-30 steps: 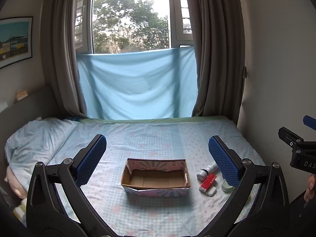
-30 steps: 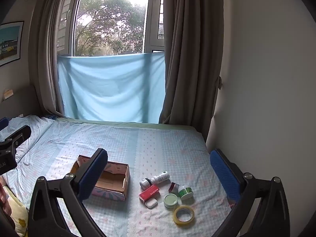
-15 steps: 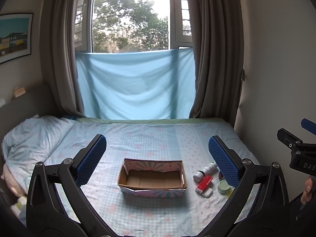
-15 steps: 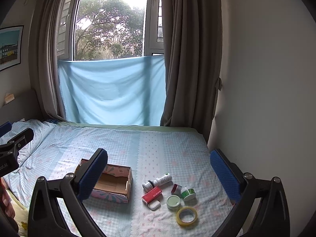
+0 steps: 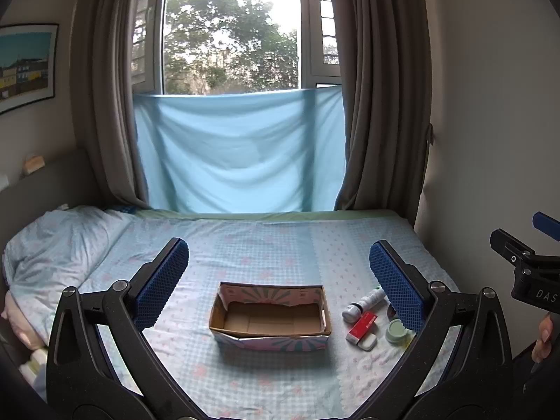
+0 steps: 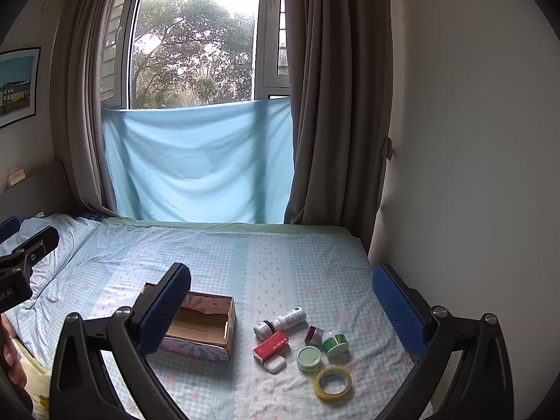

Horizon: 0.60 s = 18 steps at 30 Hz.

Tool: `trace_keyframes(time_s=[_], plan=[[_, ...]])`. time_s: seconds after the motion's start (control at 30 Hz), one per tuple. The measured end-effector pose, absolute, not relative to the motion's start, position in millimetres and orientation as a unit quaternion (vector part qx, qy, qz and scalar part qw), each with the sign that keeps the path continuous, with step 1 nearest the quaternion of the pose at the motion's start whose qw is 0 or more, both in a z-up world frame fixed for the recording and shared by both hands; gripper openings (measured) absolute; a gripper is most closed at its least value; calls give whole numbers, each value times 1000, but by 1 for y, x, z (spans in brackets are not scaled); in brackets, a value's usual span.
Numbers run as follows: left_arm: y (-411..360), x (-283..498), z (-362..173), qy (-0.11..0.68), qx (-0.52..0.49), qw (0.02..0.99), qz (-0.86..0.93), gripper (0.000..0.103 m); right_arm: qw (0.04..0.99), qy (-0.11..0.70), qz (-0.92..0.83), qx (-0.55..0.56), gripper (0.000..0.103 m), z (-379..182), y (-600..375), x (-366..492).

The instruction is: Organize rigid objects

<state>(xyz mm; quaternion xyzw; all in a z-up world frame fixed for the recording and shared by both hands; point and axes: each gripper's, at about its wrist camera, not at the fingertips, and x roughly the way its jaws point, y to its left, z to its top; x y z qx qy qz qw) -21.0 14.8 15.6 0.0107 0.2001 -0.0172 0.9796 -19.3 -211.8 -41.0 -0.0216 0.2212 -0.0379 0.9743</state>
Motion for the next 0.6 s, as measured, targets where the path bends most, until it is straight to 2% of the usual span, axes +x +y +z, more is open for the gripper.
trace_keyframes(time_s=[0.6], plan=[[17,-16,14,204,13,979,-23,103,975,219,-40,-25,103,-39,-205,-21]])
